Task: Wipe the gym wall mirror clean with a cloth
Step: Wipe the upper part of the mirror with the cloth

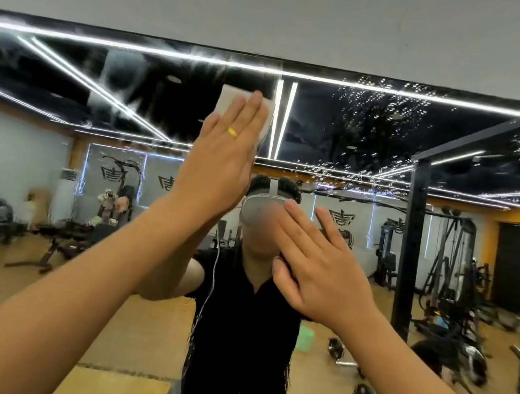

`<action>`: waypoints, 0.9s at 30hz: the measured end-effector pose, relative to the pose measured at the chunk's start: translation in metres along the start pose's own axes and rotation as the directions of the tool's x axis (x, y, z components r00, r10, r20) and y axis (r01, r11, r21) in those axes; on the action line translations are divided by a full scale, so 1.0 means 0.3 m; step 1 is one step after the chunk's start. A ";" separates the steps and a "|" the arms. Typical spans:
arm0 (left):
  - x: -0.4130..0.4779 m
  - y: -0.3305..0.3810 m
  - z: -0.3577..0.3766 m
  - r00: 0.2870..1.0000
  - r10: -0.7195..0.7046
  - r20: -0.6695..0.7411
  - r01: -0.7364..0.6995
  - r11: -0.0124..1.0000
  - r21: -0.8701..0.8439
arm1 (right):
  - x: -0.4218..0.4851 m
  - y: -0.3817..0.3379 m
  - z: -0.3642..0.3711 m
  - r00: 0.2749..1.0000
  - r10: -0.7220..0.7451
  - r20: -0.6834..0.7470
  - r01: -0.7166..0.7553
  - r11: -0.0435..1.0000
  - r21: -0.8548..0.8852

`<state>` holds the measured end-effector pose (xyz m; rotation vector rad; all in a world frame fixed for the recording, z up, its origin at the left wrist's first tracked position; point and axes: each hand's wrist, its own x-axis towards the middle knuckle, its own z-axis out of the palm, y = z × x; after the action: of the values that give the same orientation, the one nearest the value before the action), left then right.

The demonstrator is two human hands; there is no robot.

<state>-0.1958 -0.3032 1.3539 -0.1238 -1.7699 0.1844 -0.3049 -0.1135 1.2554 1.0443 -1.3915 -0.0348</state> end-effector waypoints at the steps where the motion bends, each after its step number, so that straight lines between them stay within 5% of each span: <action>1: 0.054 -0.002 -0.007 1.000 -0.005 0.007 0.005 1.000 0.009 | -0.002 -0.003 -0.001 1.000 0.003 0.003 -0.003 1.000 0.006; 7: 0.249 0.016 -0.021 1.000 0.013 -0.006 -0.012 0.997 0.071 | 0.008 0.000 -0.006 1.000 0.000 0.011 -0.001 1.000 0.022; 15: -0.041 -0.041 -0.005 0.990 0.127 0.060 -0.129 0.992 0.019 | 0.001 -0.007 -0.012 1.000 0.014 -0.004 -0.013 0.999 0.034; 27: 0.239 0.003 -0.012 0.991 0.118 0.061 -0.121 0.991 0.056 | 0.006 -0.011 -0.017 1.000 0.022 0.013 -0.023 0.998 0.060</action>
<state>-0.2069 -0.2887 1.4233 -0.1836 -1.8133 0.3300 -0.2985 -0.1136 1.2557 1.0802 -1.4228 0.0174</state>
